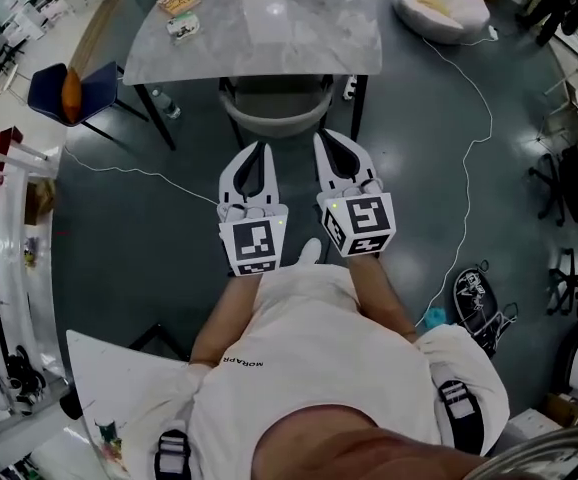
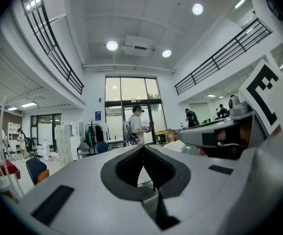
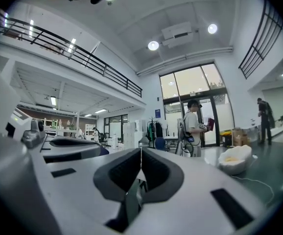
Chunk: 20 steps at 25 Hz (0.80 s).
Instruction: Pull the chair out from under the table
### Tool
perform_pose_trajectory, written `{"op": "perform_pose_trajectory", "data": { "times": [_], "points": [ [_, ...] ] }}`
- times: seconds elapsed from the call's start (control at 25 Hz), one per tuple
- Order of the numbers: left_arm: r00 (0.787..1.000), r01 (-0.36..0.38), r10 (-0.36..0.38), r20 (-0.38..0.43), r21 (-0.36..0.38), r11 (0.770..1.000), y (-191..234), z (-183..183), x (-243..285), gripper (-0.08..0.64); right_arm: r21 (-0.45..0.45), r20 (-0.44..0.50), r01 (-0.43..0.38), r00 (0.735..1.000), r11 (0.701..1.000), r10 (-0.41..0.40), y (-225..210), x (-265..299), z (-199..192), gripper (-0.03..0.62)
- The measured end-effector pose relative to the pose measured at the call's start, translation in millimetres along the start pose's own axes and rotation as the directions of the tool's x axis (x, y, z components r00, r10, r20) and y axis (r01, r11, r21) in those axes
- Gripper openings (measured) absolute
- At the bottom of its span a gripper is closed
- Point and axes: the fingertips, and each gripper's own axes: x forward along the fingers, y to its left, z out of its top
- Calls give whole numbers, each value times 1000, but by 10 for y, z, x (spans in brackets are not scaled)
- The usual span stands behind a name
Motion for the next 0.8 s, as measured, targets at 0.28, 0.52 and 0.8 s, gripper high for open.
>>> {"op": "perform_pose_trajectory", "data": {
  "times": [0.28,0.52,0.8],
  "points": [
    [999,-5,7,-47,31,999,108,-161,525,5,47,-27,-4,1000,999,6,-287,456,-130,14],
    [996,35,-30,-87,52,998,288,-355,652,4,54,-70,4,998,999,0,-240,677,-330,14],
    [970,155,-126,-206,134,979,407,-673,902,4,4,-206,-46,977,999,46,-114,971,-679,14]
  ]
}}
